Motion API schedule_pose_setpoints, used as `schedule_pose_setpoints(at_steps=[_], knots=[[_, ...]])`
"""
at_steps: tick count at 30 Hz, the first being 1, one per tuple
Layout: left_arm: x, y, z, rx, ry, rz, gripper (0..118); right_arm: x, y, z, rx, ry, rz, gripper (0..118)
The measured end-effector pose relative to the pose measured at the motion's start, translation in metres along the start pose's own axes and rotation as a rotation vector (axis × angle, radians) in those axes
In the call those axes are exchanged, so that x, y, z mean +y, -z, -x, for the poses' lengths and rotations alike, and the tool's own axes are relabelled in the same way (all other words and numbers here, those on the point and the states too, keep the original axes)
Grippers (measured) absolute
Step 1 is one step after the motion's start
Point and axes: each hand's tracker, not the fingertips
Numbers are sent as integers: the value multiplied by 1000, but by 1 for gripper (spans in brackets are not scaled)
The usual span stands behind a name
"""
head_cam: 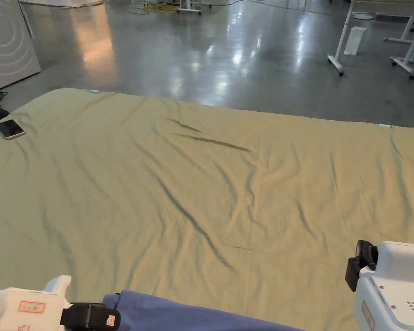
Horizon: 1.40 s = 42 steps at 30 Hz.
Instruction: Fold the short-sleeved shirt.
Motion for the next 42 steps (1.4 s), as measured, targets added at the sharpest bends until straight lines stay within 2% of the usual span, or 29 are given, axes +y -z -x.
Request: schedule_pose_setpoints(at_steps=[5, 6, 12, 13, 15, 16, 17, 18, 22, 26, 28, 32, 35, 38, 42], knots=[[6, 4, 13, -155, -34, -7, 71, -2, -1, 2, -2, -14, 15, 0], [7, 8, 14, -168, -1, 18, 71, -3, -1, 2, 0, -14, 18, 0], [6, 24, 0, -217, -11, 42, 69, -5, -1, 7, 6, -12, 34, 0], [4, 27, -5, -212, 7, 41, 64, -5, -1, 8, 9, -13, 37, 0], [1, 33, -15, -209, 58, 45, 42, -6, -1, 10, 12, -16, 42, 0], [0, 38, -18, -184, 82, 52, 37, -6, -1, 11, 14, -16, 44, 0], [-2, 41, -23, -124, 102, 54, 37, -6, -1, 12, 16, -16, 46, 0], [-5, 44, -28, -74, 129, 48, 21, -6, -1, 12, 17, -17, 49, 0], [-10, 36, -33, -73, 108, 14, 11, -6, -1, 14, 17, -23, 52, 0], [-10, 14, -46, 2, 119, -45, 9, -6, 0, 13, 18, -23, 53, 0], [-6, 0, -50, -46, 85, -54, 8, -6, 0, 13, 20, -22, 54, 0], [-3, -32, -80, 29, 199, -103, 8, -6, 1, 12, 24, -18, 52, 0], [4, -63, -82, 44, 135, -133, 8, -6, 2, 12, 29, -14, 54, 0], [11, -94, -82, 174, 164, -162, 8, -7, 3, 12, 35, -8, 53, 0], [15, -129, -75, 338, 133, -185, 8, -6, 2, 13, 45, -11, 48, 0]])
